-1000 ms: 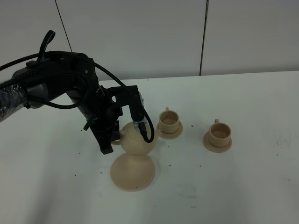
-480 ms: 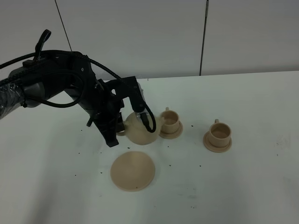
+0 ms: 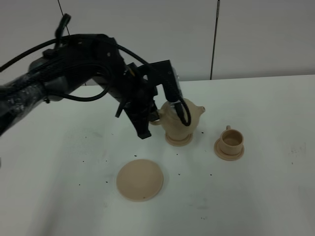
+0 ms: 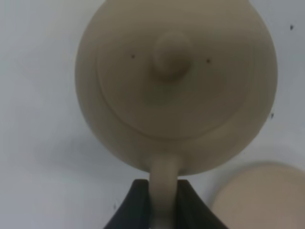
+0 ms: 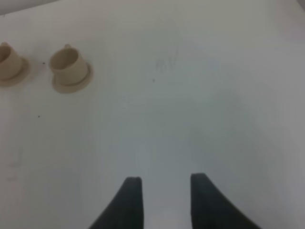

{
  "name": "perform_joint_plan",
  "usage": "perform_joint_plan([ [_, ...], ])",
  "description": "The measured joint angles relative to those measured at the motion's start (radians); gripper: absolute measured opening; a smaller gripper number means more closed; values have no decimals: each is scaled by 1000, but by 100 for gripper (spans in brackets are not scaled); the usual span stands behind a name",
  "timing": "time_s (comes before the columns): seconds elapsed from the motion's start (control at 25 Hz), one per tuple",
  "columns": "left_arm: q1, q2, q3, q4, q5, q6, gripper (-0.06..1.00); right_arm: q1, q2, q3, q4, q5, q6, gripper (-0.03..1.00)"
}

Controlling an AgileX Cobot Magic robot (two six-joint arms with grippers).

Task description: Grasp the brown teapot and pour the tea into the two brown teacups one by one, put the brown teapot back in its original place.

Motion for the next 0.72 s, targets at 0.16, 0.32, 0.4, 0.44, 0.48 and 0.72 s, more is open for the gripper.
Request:
perform_joint_plan([
  [0.16, -22, 80, -95, 2, 35, 0, 17, 0, 0, 0, 0, 0, 0, 24],
  [0.32, -38, 147, -177, 5, 45, 0, 17, 0, 0, 0, -1, 0, 0, 24],
  [0.4, -46, 170, -209, 16, 45, 1, 17, 0, 0, 0, 0, 0, 0, 24],
  [0.44, -50, 176, -218, 27, 43, 2, 17, 0, 0, 0, 0, 0, 0, 24],
  [0.48, -55, 180, -220, 39, 42, 8, 17, 0, 0, 0, 0, 0, 0, 24],
  [0.72, -75, 189, -225, 90, -7, 23, 17, 0, 0, 0, 0, 0, 0, 24],
])
